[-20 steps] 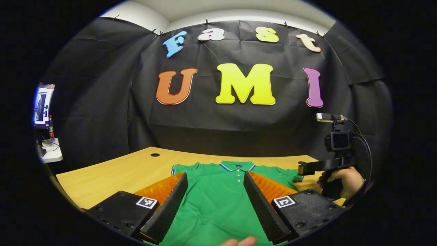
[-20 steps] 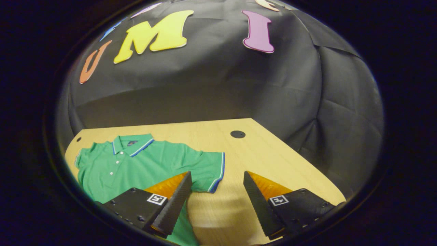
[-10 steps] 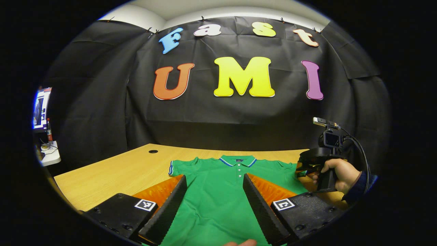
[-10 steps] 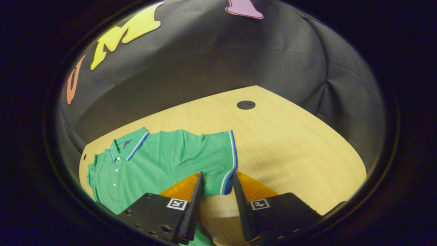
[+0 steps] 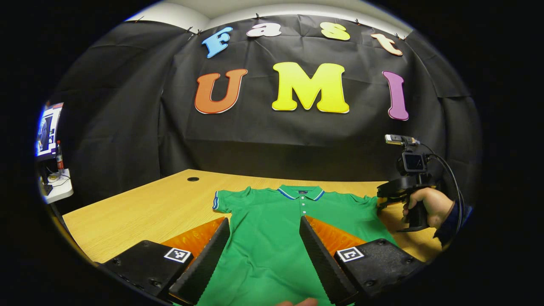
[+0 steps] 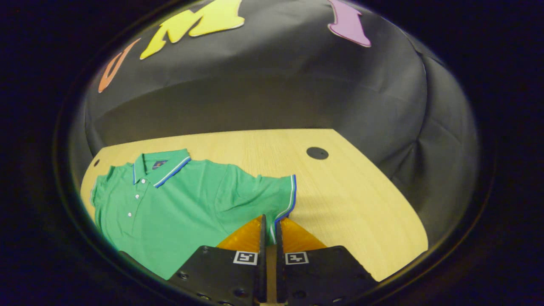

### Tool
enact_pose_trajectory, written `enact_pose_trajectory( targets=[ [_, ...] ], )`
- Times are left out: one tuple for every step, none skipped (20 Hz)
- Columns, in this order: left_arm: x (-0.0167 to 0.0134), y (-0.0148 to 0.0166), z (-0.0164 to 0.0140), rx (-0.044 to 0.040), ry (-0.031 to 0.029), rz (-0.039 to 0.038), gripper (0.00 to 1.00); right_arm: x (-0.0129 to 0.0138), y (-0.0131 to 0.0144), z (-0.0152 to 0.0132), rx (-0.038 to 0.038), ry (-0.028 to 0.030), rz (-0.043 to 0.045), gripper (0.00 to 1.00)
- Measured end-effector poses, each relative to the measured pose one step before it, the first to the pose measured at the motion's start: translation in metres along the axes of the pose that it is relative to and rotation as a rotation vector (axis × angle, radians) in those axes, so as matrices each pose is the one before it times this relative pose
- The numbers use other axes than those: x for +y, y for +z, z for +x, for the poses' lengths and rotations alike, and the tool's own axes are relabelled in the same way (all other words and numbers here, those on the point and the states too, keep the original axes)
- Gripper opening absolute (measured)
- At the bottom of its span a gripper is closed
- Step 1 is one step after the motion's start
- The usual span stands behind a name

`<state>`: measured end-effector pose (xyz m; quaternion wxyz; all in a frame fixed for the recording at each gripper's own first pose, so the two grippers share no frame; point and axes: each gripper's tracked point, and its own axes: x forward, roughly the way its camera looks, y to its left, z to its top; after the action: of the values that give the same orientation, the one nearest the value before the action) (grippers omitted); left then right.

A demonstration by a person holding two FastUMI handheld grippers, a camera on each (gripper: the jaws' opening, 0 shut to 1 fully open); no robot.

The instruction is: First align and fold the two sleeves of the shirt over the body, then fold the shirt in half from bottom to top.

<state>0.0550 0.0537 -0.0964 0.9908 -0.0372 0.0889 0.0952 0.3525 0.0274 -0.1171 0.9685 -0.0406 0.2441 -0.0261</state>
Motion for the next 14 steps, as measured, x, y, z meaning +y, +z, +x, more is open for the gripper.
enact_pose_trajectory(
  targets=[
    [0.00188,-0.00201,0.00200,0.00501,0.00423,-0.00264,1.00,0.00450,0.00864,-0.00527,-0.03339,-0.00022,-0.04672,0.09],
    [0.00102,-0.00085,0.00108,0.00423,0.00097,-0.00417,1.00,0.00606,0.00823,-0.00480,-0.03504,0.00282,-0.04817,0.08],
    [0.00024,-0.00127,0.00075,0.00509,0.00107,-0.00369,1.00,0.00897,0.00833,-0.00411,-0.03668,0.00209,-0.05405,0.08],
    [0.00133,-0.00200,0.00061,0.00572,0.00323,-0.00310,1.00,0.01286,0.00777,-0.00403,-0.04069,0.02125,-0.05327,0.09],
    [0.00092,-0.00023,0.00104,0.00413,0.00379,0.00014,1.00,0.01759,0.00806,-0.00282,-0.04058,0.03906,-0.04757,0.09],
    [0.00233,0.00031,-0.00058,-0.00032,0.00851,0.00145,1.00,0.01634,0.00355,-0.00072,-0.02793,0.03163,-0.04925,0.09],
    [0.00244,0.00160,-0.00035,-0.00724,0.00799,0.00027,1.00,0.01680,0.00317,-0.00053,-0.01871,0.03158,-0.05724,0.08],
    [0.00181,0.00244,-0.00002,-0.00564,0.00301,-0.00183,1.00,0.01219,-0.00015,-0.00016,-0.01359,0.01317,-0.04946,0.09],
    [0.00130,0.00064,0.00077,-0.00486,0.00246,-0.00397,1.00,0.01197,-0.00011,-0.00039,-0.01117,0.01576,-0.04031,0.09],
    [0.00249,0.00132,-0.00032,-0.00357,0.00466,-0.00671,1.00,0.01230,-0.00126,-0.00112,-0.00446,0.02835,-0.02859,0.29],
    [0.00259,-0.00073,0.00024,0.00100,0.00416,-0.00478,1.00,0.01320,-0.00004,-0.00383,-0.00243,0.02796,-0.01268,0.49],
    [0.00175,-0.00143,0.00147,0.00413,0.00397,-0.00340,1.00,0.00892,-0.00270,0.00254,0.00229,0.02778,0.00247,0.69],
    [0.00198,-0.00093,0.00148,0.00496,0.00394,-0.00226,1.00,0.00655,-0.00108,-0.00154,0.00271,0.01443,0.01017,0.75],
    [0.00170,-0.00011,0.00046,0.00344,0.00427,0.00036,1.00,0.00368,0.00069,-0.00581,-0.00499,0.00371,0.01375,0.87]
  ],
)
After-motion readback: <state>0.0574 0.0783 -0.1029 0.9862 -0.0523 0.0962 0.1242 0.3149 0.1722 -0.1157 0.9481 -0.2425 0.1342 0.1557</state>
